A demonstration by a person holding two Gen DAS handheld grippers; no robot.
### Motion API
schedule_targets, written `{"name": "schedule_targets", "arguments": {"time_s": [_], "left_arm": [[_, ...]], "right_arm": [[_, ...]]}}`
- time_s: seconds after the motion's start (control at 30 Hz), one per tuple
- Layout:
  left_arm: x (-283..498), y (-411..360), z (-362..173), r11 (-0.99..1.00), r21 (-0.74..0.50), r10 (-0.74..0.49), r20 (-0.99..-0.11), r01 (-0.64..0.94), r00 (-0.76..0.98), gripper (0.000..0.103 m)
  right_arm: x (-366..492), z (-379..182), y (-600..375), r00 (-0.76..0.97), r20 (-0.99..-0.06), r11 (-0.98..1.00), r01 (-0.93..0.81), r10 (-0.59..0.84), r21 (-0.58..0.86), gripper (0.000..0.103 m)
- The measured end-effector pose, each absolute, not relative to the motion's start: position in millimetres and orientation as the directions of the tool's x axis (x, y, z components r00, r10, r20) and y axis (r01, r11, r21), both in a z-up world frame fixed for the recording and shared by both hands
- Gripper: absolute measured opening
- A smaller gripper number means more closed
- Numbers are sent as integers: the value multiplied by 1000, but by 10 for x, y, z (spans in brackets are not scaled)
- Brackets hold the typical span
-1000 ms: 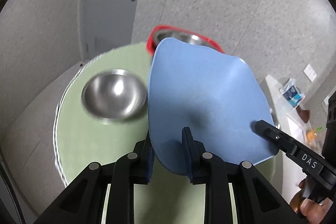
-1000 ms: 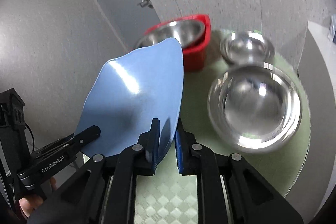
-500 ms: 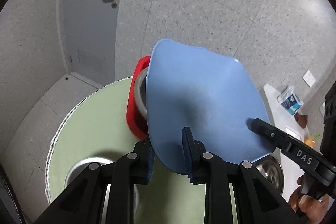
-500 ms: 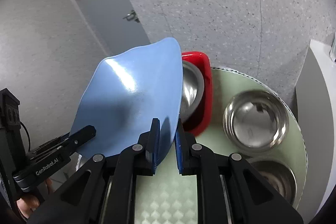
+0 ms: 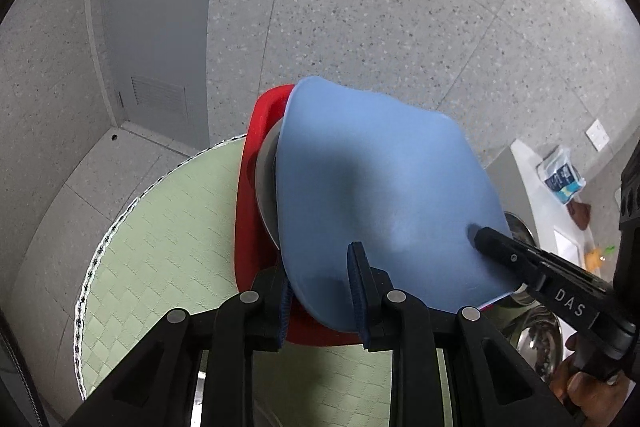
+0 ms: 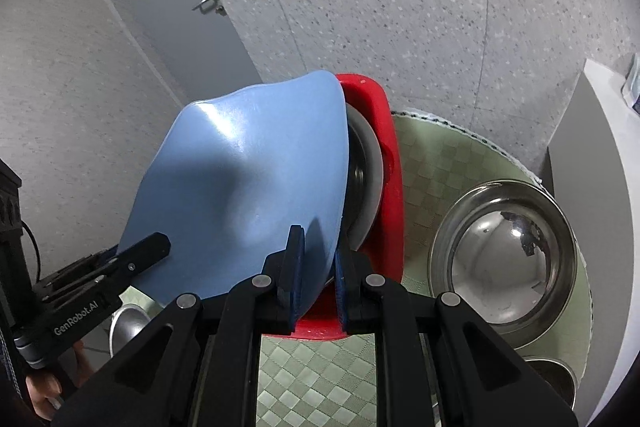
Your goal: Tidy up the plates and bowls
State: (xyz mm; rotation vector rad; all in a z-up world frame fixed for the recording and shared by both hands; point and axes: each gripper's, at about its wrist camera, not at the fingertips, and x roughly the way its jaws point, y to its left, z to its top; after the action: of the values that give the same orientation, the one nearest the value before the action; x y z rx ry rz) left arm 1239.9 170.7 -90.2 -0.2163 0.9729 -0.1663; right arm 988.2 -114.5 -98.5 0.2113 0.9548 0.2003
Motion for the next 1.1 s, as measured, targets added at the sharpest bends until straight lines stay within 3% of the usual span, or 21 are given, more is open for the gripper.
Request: {"name": "schedule_targets", "arguments": {"time_s": [0.17, 0.27, 0.33, 0.4, 0.47, 0.63, 0.77, 1.1], "left_arm": [[12390, 1674, -943, 970, -240, -222, -800, 41, 557, 28], [12361, 1645, -967, 971, -237, -218, -800, 40, 559, 44], [12306, 1610, -953, 973, -229, -211, -796, 40, 567, 50], [12248, 1574, -938, 973, -227, -205, -789, 35, 579, 66], [12138, 1557, -914, 973, -229, -203, -784, 31, 586, 68], [11772, 1527, -744, 981, -192, -136, -749, -16, 648, 85], [11430, 1447, -553, 980, -184, -80, -695, -69, 715, 100], [10754, 831, -584, 968, -208, -33, -670, -144, 741, 102]], "right_arm": [[9857, -978, -1103, 566, -787, 965, -66, 245, 254, 17], [9847, -976, -1103, 568, -788, 967, -60, 237, 247, 21], [9812, -964, -1121, 576, -785, 968, -50, 229, 246, 31], [9767, -945, -1145, 588, -777, 968, -45, 225, 247, 48], [9714, -912, -1170, 598, -767, 966, -47, 232, 255, 52], [9496, -720, -1357, 639, -732, 961, -44, 237, 273, 58], [9311, -494, -1623, 683, -696, 961, -39, 224, 272, 68], [9168, -283, -2369, 720, -653, 961, -75, 236, 266, 75]]}}
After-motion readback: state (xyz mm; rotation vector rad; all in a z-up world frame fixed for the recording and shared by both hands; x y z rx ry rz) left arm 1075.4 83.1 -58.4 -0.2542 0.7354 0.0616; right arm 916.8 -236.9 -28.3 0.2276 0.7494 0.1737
